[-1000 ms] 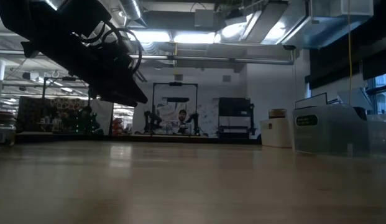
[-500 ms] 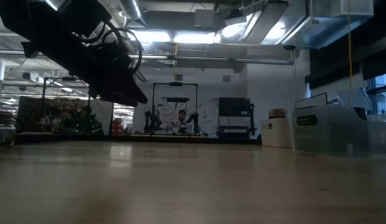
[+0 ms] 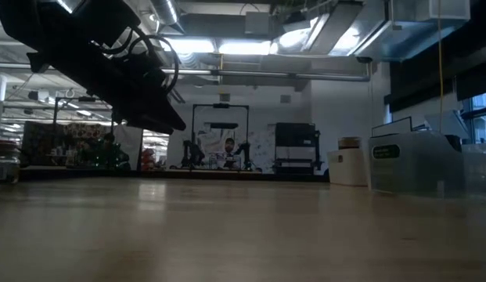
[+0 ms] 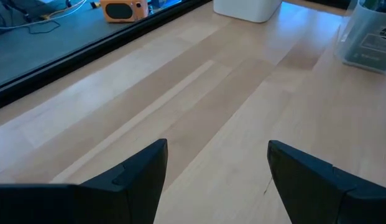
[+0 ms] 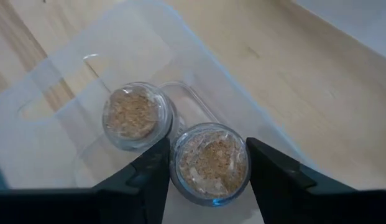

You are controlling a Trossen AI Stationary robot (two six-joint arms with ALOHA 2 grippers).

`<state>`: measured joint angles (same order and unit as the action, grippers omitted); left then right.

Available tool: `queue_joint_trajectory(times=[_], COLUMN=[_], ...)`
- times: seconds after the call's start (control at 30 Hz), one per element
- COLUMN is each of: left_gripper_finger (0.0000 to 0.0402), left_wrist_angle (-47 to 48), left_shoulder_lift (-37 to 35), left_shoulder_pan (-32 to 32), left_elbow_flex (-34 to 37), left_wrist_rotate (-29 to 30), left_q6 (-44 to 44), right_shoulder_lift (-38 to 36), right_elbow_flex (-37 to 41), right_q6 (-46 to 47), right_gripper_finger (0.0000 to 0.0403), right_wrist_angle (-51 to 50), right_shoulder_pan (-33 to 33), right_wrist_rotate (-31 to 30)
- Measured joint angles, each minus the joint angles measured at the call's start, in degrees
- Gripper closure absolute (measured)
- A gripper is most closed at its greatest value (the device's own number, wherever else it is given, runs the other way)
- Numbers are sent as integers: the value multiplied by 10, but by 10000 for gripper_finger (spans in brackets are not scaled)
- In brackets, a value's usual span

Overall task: Sort spices by type
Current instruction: Put the top right transparent seasoning bottle into the bottom transparent bin, then put the middle left transparent seasoning bottle into the bottom transparent bin

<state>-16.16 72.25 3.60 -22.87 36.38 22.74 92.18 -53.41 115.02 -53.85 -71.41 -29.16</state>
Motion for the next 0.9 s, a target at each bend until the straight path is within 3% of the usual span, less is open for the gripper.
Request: queue_joint_trajectory(times=[0.33, 0.53, 0.63, 0.73, 0.8, 0.9], left_gripper_finger=[141, 141, 141, 141, 141, 141], left_wrist_angle=[2, 0, 7, 28, 78, 205], left_shoulder_lift=[0, 0, 0, -8, -19, -43], left_shoulder_pan=[0, 0, 0, 1, 2, 2], left_elbow_flex=[0, 0, -8, -29, -54, -103], left_wrist_rotate=[0, 0, -8, -40, -65, -106], left_q6=[-20, -8, -20, -43, -47, -37], right_shoulder_lift=[-5, -40, -55, -56, -56, -56], right_elbow_flex=[-4, -84, -142, -188, -198, -197], right_q6=[0, -10, -18, -47, -82, -153], right_gripper_finger=[131, 109, 108, 107, 107, 107], right_wrist_angle=[-8, -121, -191, -245, -248, -233], right_shoulder_pan=[2, 2, 2, 10, 25, 63], right_wrist_rotate=[44, 65, 11, -92, -146, -177])
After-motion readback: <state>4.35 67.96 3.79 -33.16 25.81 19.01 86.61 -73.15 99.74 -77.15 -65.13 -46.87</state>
